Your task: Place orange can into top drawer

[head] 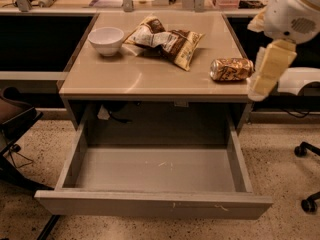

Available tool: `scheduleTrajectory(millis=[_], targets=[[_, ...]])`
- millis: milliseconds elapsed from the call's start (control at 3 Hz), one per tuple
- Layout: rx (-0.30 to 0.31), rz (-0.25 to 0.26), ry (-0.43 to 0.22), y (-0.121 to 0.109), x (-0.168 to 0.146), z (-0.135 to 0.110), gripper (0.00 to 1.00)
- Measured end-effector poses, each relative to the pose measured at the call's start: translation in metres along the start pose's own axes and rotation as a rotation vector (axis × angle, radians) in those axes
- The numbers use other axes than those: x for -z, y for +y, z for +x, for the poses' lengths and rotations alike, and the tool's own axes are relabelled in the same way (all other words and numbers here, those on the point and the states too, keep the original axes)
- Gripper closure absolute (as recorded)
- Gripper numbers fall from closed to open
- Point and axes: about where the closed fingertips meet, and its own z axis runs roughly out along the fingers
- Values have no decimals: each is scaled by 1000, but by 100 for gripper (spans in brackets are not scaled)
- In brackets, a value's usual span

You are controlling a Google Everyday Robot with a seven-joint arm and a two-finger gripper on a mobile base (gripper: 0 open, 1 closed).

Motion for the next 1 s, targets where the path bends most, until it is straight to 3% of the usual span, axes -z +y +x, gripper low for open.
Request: scheduleTrajectory(millis=[333,667,1000], targets=[[60,-103,-46,-49,-52,-27,0],[66,-161,-83,-92,-101,-44,0],[11,-136,-131,-129,-120,-39,0]])
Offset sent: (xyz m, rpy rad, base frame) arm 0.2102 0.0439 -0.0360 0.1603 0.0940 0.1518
